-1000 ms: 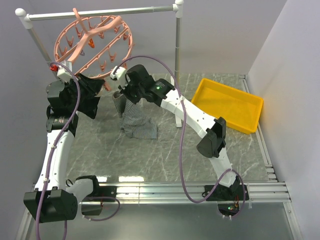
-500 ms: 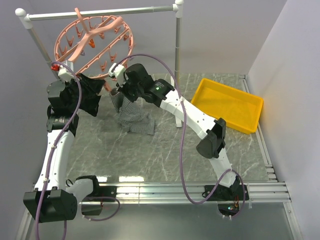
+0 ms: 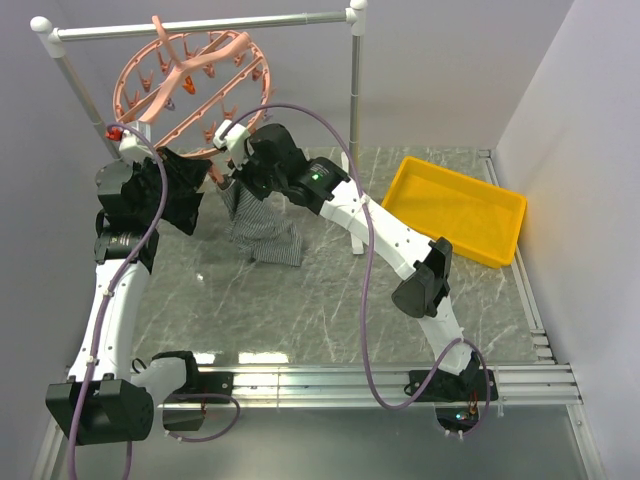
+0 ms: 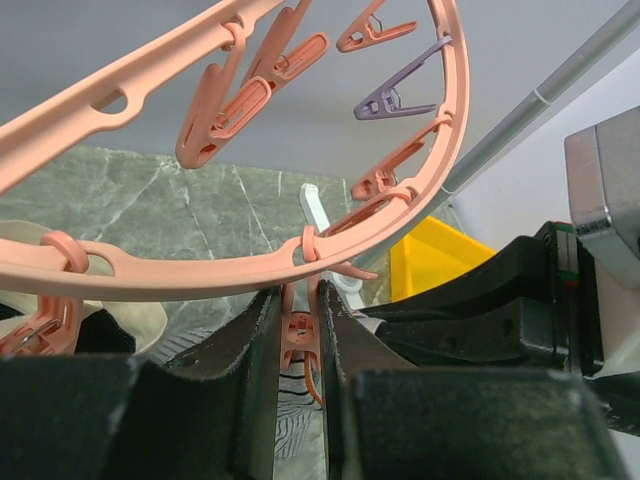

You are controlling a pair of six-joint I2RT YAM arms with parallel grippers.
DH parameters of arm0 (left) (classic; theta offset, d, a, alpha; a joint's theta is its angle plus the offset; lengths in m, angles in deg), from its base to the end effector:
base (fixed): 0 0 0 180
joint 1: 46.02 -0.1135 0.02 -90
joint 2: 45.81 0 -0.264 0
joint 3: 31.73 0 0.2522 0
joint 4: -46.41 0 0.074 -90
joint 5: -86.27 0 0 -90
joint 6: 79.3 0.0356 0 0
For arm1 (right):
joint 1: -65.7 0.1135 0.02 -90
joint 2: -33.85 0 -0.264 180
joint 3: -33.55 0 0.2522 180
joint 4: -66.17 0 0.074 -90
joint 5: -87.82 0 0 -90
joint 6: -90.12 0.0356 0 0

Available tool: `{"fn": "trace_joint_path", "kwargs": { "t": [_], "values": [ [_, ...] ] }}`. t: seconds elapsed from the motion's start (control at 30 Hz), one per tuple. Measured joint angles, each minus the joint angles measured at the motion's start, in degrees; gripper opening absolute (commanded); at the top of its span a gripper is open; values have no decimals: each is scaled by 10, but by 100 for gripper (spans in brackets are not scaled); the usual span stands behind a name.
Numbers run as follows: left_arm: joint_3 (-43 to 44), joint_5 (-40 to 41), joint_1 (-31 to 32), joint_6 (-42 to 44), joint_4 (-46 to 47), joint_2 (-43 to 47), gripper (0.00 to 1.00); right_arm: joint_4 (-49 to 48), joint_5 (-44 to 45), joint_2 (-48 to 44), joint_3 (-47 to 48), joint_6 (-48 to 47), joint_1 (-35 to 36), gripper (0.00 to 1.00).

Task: Clip the underwear to the hanger

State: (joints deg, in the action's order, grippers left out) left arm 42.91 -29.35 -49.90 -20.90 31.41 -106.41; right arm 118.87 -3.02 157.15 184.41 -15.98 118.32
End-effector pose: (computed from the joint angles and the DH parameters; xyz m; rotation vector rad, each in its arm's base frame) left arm 0.2416 0.0010 0.4029 -0.1463 1.6277 -0.7278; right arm 0.2957 0.3879 0.4043 -1.1562 1.6743 0.4192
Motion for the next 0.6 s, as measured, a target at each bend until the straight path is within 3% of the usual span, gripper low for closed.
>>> {"fn": "trace_joint_path", "kwargs": {
  "t": [0.6],
  "values": [
    [-1, 11, 6, 35, 0, 0, 0, -7, 0, 1, 15, 3, 2, 0]
  ]
}}
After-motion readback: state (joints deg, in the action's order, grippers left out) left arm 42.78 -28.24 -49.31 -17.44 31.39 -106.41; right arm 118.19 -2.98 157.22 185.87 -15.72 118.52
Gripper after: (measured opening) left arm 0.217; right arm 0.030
